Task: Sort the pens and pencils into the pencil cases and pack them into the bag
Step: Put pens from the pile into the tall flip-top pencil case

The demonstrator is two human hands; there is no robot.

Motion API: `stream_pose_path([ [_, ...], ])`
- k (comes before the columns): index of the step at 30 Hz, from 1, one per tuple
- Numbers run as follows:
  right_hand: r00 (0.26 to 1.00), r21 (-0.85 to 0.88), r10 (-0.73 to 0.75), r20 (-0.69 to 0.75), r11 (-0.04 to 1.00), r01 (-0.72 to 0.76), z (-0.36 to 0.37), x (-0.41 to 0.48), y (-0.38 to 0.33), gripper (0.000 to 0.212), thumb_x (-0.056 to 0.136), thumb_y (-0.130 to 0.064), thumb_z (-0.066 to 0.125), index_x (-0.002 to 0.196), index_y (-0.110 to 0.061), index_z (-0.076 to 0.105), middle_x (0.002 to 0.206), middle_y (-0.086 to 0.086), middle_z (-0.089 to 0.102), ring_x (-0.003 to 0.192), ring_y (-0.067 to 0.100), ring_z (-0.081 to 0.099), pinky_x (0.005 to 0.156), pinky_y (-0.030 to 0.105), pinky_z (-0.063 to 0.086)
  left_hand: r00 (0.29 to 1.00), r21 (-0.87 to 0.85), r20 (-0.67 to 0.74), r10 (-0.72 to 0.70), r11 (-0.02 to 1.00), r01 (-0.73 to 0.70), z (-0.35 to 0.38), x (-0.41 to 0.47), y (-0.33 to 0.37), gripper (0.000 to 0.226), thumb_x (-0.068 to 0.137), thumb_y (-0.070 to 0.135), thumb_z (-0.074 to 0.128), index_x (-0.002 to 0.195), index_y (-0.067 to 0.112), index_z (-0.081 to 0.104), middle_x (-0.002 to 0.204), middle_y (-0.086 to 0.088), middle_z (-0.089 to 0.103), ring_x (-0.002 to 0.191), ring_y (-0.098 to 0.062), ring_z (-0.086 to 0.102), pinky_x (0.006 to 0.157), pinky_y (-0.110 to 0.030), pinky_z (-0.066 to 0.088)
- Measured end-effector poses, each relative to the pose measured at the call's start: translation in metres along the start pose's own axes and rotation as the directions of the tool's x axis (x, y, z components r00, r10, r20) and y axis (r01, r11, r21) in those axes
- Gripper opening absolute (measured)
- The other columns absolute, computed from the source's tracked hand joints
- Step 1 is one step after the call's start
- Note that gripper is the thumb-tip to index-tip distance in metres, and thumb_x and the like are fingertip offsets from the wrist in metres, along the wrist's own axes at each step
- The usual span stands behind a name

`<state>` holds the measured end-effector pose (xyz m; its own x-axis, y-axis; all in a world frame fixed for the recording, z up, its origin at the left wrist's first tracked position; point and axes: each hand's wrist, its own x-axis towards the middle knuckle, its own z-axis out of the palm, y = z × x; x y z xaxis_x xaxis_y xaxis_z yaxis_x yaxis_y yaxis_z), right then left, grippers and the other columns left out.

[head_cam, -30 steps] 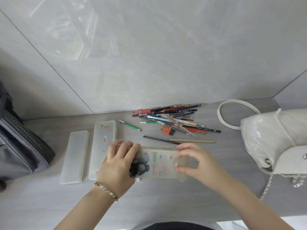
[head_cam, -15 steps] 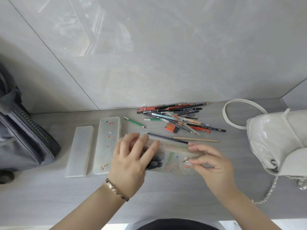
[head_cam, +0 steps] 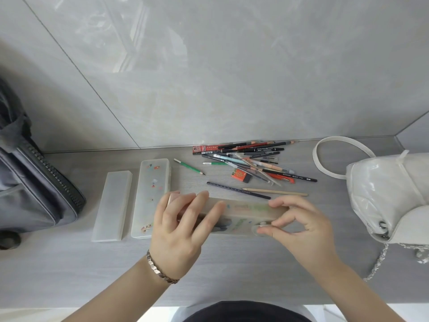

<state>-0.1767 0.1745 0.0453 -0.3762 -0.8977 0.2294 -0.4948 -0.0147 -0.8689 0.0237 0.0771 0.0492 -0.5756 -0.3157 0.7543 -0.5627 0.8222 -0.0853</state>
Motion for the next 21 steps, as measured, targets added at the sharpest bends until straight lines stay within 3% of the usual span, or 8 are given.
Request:
stream_pose_path([
  [3,0.983,0.036,0.109,0.145,0.993,-0.116,-0.005,0.006,-0.002,0.05,0.053,-0.014,0.089,0.075,-0.039,0.051,0.105,-0.038,0.059,0.096,-0.012,0.057,0.081,-0.001,0.036,0.999,-0.016,0.025,0.022,1.0,-0.021,0.0,0.0,-0.002,0.05,0.065,-0.01,0.058,0.108,0.016,0.058,0.107,-0.007,0.053,0.092,-0.025,0.046,0.073,-0.041,0.046],
  [5,0.93,-0.008,0.185,0.318,0.981,-0.193,-0.006,0.008,-0.002,0.064,0.059,-0.019,0.086,0.092,-0.059,0.049,0.099,-0.039,0.061,0.099,-0.014,0.054,0.079,-0.002,0.036,0.997,-0.039,0.067,0.029,0.999,-0.027,0.001,-0.004,-0.001,0.047,0.07,-0.008,0.053,0.11,0.016,0.057,0.109,-0.007,0.052,0.093,-0.026,0.046,0.074,-0.042,0.046],
  [7,0.907,-0.078,0.175,0.383,0.985,-0.157,-0.006,0.01,0.0,0.052,0.059,-0.034,0.079,0.087,-0.067,0.05,0.094,-0.044,0.058,0.102,-0.014,0.051,0.073,0.0,0.039,0.993,-0.049,0.121,-0.004,0.999,0.01,0.001,-0.01,0.003,0.046,0.07,-0.005,0.051,0.11,0.017,0.056,0.111,-0.007,0.051,0.095,-0.027,0.045,0.076,-0.044,0.045],
  [10,0.909,-0.092,0.162,0.385,0.986,-0.137,-0.004,0.017,-0.004,0.04,0.058,-0.035,0.074,0.08,-0.062,0.053,0.089,-0.052,0.053,0.097,-0.014,0.054,0.066,0.003,0.042,0.985,-0.023,0.162,-0.052,0.998,0.056,0.005,-0.017,0.004,0.048,0.067,-0.003,0.052,0.111,0.017,0.054,0.112,-0.006,0.05,0.099,-0.029,0.045,0.083,-0.049,0.046],
  [13,0.881,-0.093,0.175,0.44,0.984,-0.149,-0.002,0.027,-0.008,0.048,0.063,-0.023,0.082,0.067,-0.063,0.055,0.082,-0.048,0.058,0.088,-0.011,0.058,0.068,0.008,0.045,0.982,0.054,0.18,-0.061,0.997,0.052,0.013,-0.019,-0.005,0.044,0.069,0.003,0.054,0.111,0.017,0.054,0.113,-0.008,0.054,0.108,-0.029,0.048,0.105,-0.052,0.033],
  [15,0.852,-0.114,0.2,0.485,0.98,-0.165,0.001,0.037,-0.011,0.041,0.061,-0.028,0.081,0.067,-0.062,0.059,0.084,-0.039,0.064,0.082,-0.002,0.062,0.074,0.018,0.049,0.97,0.027,0.236,-0.055,0.998,0.05,0.015,-0.02,-0.011,0.038,0.076,0.008,0.045,0.113,0.013,0.053,0.112,-0.011,0.062,0.114,-0.028,0.048,0.111,-0.048,0.025],
  [18,0.806,-0.103,0.221,0.55,0.975,-0.197,0.006,0.049,-0.016,0.031,0.058,-0.033,0.076,0.079,-0.053,0.064,0.09,-0.029,0.068,0.089,-0.006,0.062,0.085,0.025,0.05,0.94,-0.132,0.338,-0.056,0.985,0.107,0.014,-0.02,-0.017,0.036,0.084,0.023,0.035,0.113,0.006,0.05,0.111,-0.011,0.065,0.114,-0.024,0.05,0.101,-0.039,0.037],
  [21,0.819,-0.09,0.244,0.52,0.969,-0.232,0.014,0.057,-0.02,0.036,0.063,-0.027,0.082,0.089,-0.045,0.065,0.095,-0.033,0.06,0.093,-0.015,0.055,0.082,0.009,0.041,0.849,-0.136,0.495,-0.188,0.948,0.289,0.009,-0.023,-0.019,0.045,0.068,0.028,0.047,0.11,0.01,0.047,0.106,-0.003,0.064,0.099,-0.018,0.051,0.088,-0.029,0.036],
])
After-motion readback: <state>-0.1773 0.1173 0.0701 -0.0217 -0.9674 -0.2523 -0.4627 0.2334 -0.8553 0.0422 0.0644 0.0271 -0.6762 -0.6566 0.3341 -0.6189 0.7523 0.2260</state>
